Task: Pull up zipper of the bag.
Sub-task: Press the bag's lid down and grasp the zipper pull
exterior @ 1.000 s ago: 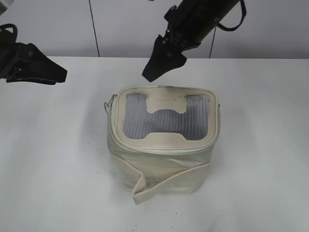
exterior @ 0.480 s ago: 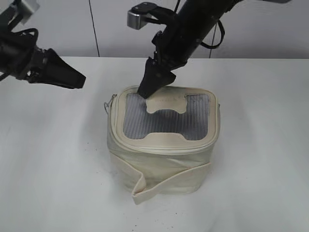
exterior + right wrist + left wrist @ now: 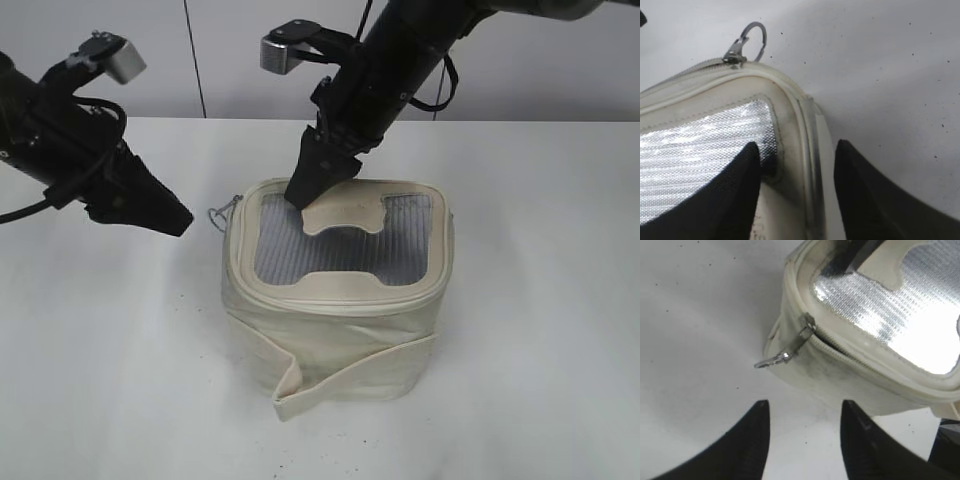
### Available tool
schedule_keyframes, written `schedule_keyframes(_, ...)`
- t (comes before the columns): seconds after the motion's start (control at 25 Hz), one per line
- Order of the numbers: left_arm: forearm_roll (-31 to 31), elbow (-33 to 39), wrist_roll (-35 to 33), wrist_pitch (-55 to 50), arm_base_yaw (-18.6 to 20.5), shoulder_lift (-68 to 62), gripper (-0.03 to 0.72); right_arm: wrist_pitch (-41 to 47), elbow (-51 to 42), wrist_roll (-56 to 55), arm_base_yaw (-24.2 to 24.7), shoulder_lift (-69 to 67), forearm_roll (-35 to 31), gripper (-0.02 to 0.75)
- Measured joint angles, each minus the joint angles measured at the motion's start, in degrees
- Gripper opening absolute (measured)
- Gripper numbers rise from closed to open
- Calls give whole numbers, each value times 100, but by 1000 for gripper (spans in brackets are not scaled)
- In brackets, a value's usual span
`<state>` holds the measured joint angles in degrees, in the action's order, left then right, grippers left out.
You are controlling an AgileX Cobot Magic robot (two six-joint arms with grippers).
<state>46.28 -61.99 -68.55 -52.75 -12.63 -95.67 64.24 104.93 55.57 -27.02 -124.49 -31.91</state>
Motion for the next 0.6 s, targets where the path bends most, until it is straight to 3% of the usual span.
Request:
schedule_keyframes(0.12, -141, 0, -7, 45, 0, 0, 405, 41, 0, 0, 0, -4, -18, 299)
schedule_keyframes(0.28, -188, 0, -13, 124, -6, 0, 548, 105, 19, 0, -18, -4, -23, 154)
schedule_keyframes(0.4, -258, 0, -13, 368, -6, 0, 594, 207, 25, -5, -18, -9, -23, 57)
schedule_keyframes(0.6, -665, 0, -89, 699, -230, 0, 606, 274, 25, -10, -18, -6, -18, 40)
